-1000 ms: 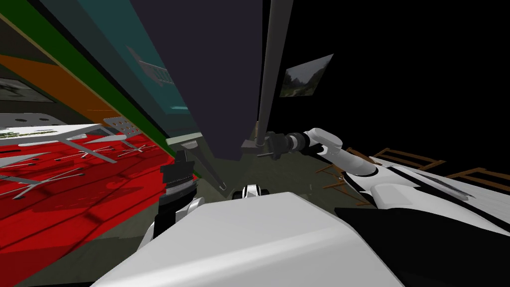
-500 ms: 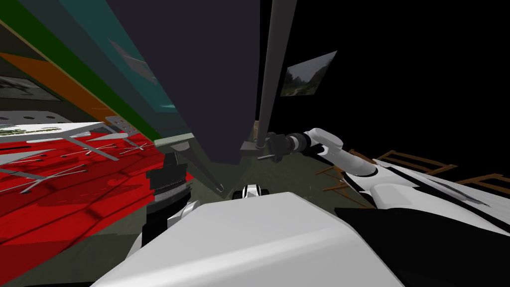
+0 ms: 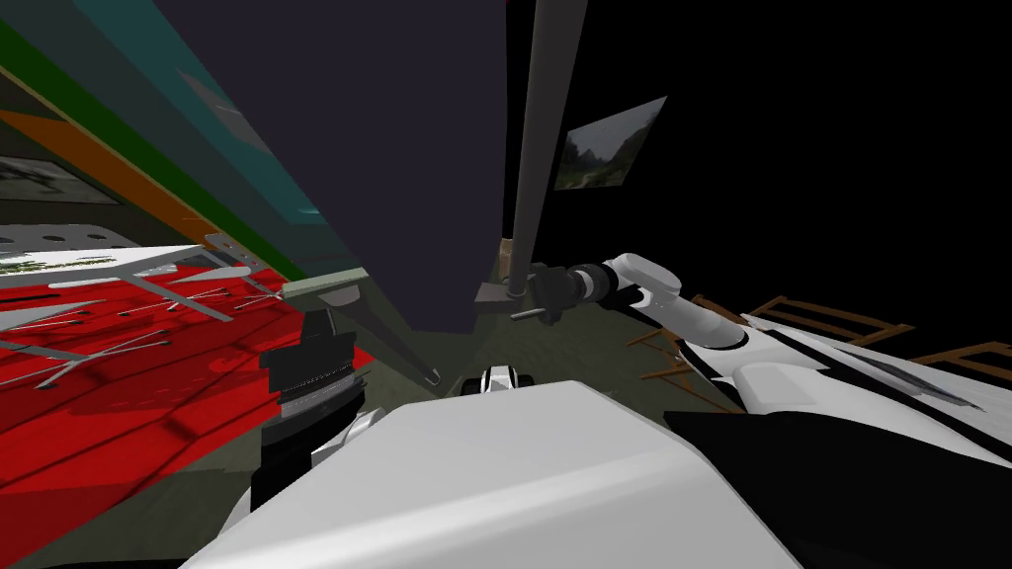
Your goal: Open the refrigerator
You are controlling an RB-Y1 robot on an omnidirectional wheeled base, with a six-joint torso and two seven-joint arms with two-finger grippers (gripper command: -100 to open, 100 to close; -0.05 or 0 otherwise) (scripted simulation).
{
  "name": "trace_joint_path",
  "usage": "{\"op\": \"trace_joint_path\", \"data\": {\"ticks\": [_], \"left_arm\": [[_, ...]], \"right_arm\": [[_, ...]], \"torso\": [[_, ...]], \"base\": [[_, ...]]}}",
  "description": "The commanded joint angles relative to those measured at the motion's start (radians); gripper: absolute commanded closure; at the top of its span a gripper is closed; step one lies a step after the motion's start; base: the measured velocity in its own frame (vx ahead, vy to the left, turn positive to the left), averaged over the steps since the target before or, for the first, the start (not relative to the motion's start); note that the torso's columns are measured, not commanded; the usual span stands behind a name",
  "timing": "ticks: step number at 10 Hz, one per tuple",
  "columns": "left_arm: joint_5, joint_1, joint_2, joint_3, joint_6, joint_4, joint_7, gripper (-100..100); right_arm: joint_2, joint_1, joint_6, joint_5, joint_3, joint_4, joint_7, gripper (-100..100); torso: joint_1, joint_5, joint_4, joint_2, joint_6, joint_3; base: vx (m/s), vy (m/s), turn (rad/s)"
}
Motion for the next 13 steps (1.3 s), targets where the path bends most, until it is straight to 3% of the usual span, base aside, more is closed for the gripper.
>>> {"op": "trace_joint_path", "data": {"ticks": [1,3,8,11,13], "left_arm": [[0.003,0.004,0.0,0.005,-0.001,0.003,0.0,0],[0.006,0.008,0.0,0.012,-0.002,0.004,-0.001,0],[0.027,0.038,0.0,0.049,-0.016,0.015,-0.002,0],[0.044,0.057,0.0,0.078,-0.032,0.017,-0.003,0],[0.055,0.066,0.0,0.095,-0.042,0.017,-0.004,0]], "right_arm": [[0.004,-0.003,-0.02,-0.005,0.002,0.008,0.003,100],[0.009,-0.007,-0.039,-0.011,0.003,0.015,0.006,100],[0.028,-0.025,-0.117,-0.034,0.008,0.04,0.019,100],[0.028,-0.025,-0.117,-0.034,0.008,0.04,0.019,100],[0.032,-0.029,-0.137,-0.04,0.009,0.047,0.022,100]], "torso": [[0.004,0.001,-0.003,0.001,-0.012,0.002],[0.005,0.006,-0.006,-0.002,-0.024,0.001],[0.01,0.005,-0.006,-0.012,-0.007,-0.008],[0.011,0.005,-0.006,-0.013,0.0,-0.01],[0.007,0.007,-0.007,-0.012,-0.008,-0.008]], "base": [[0.035,-0.061,0.213],[0.062,-0.241,0.217],[0.065,-0.228,0.177],[0.02,-0.102,0.023],[0.015,-0.12,0.103]]}}
